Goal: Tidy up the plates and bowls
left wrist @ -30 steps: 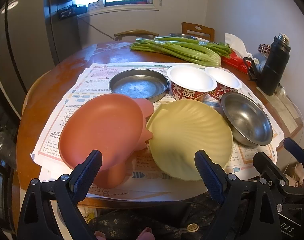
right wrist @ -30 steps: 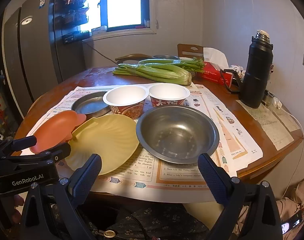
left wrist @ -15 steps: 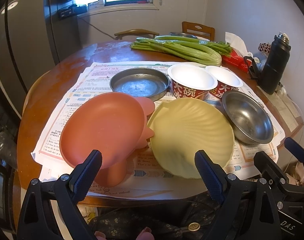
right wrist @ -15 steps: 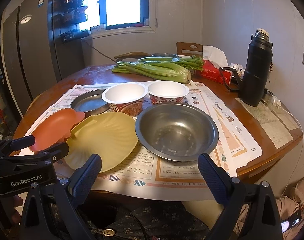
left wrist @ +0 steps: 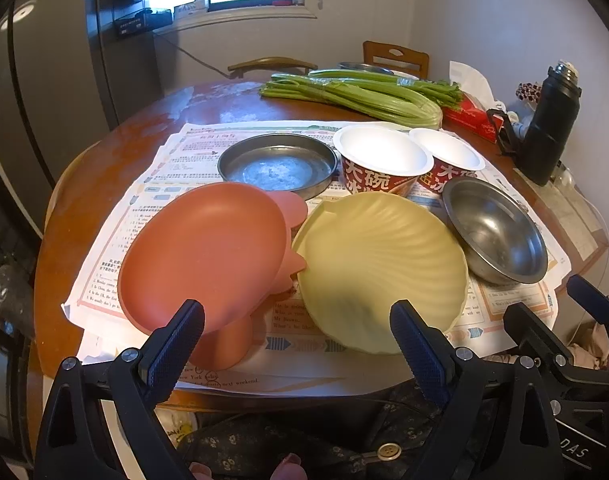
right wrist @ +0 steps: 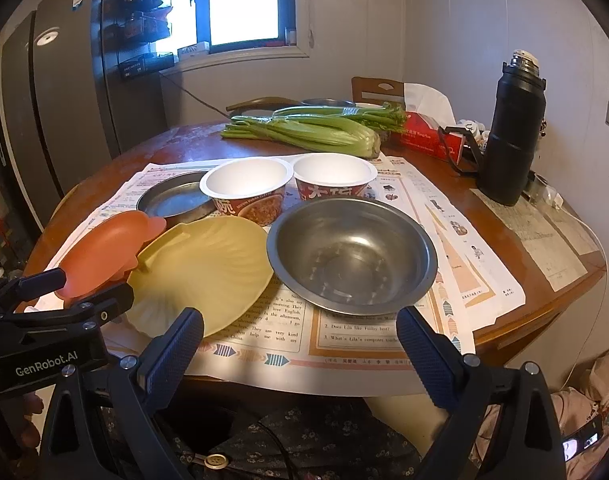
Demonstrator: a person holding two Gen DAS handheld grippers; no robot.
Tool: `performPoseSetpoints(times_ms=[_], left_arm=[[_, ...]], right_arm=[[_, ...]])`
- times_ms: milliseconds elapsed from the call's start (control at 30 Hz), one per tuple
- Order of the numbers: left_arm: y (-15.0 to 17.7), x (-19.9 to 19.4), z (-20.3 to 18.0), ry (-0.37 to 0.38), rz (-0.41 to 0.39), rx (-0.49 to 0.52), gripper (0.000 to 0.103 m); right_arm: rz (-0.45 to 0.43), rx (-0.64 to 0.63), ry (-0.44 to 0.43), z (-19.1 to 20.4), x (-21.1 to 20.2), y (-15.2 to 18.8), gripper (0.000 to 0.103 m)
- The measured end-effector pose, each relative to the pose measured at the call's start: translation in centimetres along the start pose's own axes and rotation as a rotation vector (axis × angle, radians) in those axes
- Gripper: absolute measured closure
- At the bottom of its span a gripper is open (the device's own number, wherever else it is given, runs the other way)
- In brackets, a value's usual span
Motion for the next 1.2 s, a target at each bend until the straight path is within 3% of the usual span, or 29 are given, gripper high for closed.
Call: performPoseSetpoints(times_ms=[800,1200], left_arm=[[-0.2,-0.5,0.6,0.0,-0.011,-0.017,0.009],[-1.2,-2.0,4.0,-0.001,-0.047,-0.087,0.009]], right_arm=[[-0.012,0.009,-0.024,-0.1,-0.6,-0.1,0.006],[-0.033,0.009,-0.067,-0.1,-1.4,-1.2,0.006]])
Point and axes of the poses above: each gripper's, at about its wrist camera, not at the fingertips, and x roughly the way its jaws point, z to its left, y to its underside, the point moved 1 cm from there along x, roughly the way its jaws point, and after that the axes turned 5 degrees about -x, right-handed, at the moved point
